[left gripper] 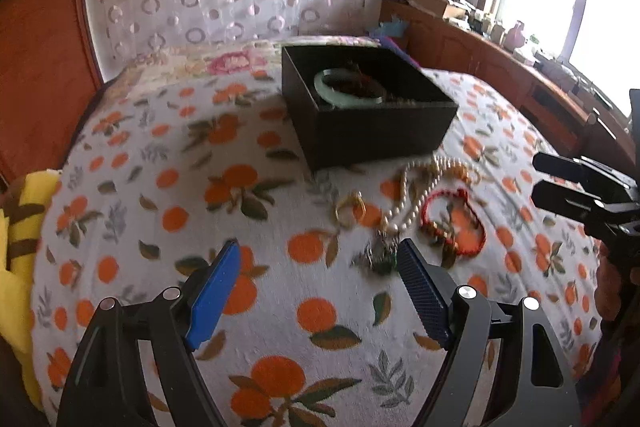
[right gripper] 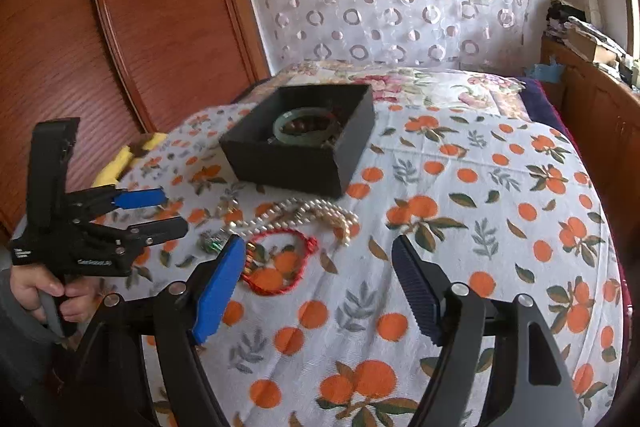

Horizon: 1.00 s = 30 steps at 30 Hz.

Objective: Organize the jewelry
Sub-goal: 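Open both tools over the box and move them back to the remaining jewelry, then grasp the green pendant with the left tool while the right tool grasps the pearl strand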

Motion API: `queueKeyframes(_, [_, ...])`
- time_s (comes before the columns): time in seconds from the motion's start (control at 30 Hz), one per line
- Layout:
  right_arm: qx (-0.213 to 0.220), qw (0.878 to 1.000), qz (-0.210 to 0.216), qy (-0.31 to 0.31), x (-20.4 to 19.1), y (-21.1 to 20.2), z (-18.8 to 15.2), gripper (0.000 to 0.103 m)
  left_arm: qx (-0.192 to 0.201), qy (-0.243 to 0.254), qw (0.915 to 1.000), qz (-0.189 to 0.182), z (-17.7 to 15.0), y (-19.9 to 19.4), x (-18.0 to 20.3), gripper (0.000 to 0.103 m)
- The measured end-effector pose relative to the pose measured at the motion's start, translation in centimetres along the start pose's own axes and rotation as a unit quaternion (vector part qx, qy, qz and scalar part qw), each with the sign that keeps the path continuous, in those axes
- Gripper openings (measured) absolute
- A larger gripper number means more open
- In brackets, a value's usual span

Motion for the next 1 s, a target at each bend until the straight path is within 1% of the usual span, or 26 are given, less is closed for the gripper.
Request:
queueKeyframes(0.27, [-0.008, 1.0, -0.014, -0.016, 0.1, 1.1, -1.0, 0.078, -0.009, 0.022, 0.9996, -0.011, -0.3, 0.5, 2.0, 0.077])
queueKeyframes(0.37, [-0.004, 1.0, -0.011, -0.014, 0.2, 1.0, -0.9, 0.078, -0.016, 0.038, 0.9991, -0.014, -0.5, 0.8, 3.1, 0.07])
queueKeyframes(0.43, [-0.01, 1.0, -0.015, -0.013, 0.2, 1.2, -1.0, 0.078, -0.019, 0.045, 0.9987, -0.012, -0.4, 1.1, 3.5, 0.069])
queueKeyframes(0.57, [-0.025, 0.999, -0.022, -0.017, 0.1, 1.6, -1.0, 0.078, -0.027, 0.053, 0.9982, -0.003, -0.3, 1.8, 4.1, 0.061])
queueKeyframes(0.63, [-0.026, 0.999, -0.023, -0.02, 0.1, 1.7, -1.1, 0.078, -0.027, 0.056, 0.9981, 0.0, -0.2, 1.9, 4.2, 0.059])
queueKeyframes(0.73, [-0.026, 0.999, -0.022, -0.02, 0.0, 1.7, -1.1, 0.078, -0.026, 0.062, 0.9977, 0.002, -0.1, 2.0, 4.4, 0.051])
queueKeyframes(0.77, [-0.026, 0.999, -0.022, -0.02, 0.0, 1.7, -1.1, 0.078, -0.024, 0.066, 0.9976, 0.002, -0.1, 2.0, 4.5, 0.046])
queueKeyframes(0.83, [-0.026, 0.999, -0.021, -0.022, -0.1, 1.8, -1.1, 0.078, -0.02, 0.07, 0.9973, 0.004, -0.2, 1.9, 4.6, 0.034])
queueKeyframes(0.87, [-0.027, 0.999, -0.019, -0.024, -0.2, 1.8, -1.1, 0.078, -0.019, 0.071, 0.9973, 0.003, -0.2, 1.9, 4.6, 0.022])
queueKeyframes(0.9, [-0.028, 0.999, -0.017, -0.027, -0.3, 1.9, -1.1, 0.078, -0.018, 0.069, 0.9975, -0.004, -0.2, 1.8, 4.6, 0.013])
queueKeyframes(0.93, [-0.03, 0.999, -0.017, -0.03, -0.4, 2.1, -1.1, 0.077, -0.017, 0.065, 0.9977, -0.009, -0.3, 1.7, 4.5, 0.012])
queueKeyframes(1.0, [-0.03, 0.998, -0.025, -0.041, -0.4, 2.3, -0.9, 0.074, -0.013, 0.06, 0.998, -0.015, -0.4, 1.2, 4.4, 0.012])
Point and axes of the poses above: each gripper's, at about its wrist camera, not at the fingertips, and y roughly the way its jaws point, x to its right, z to its top, the point moved 4 cm from there along y, roughly the way its jaws point, and after that the axes turned 3 degrees about -x, right-handed, at the moved point
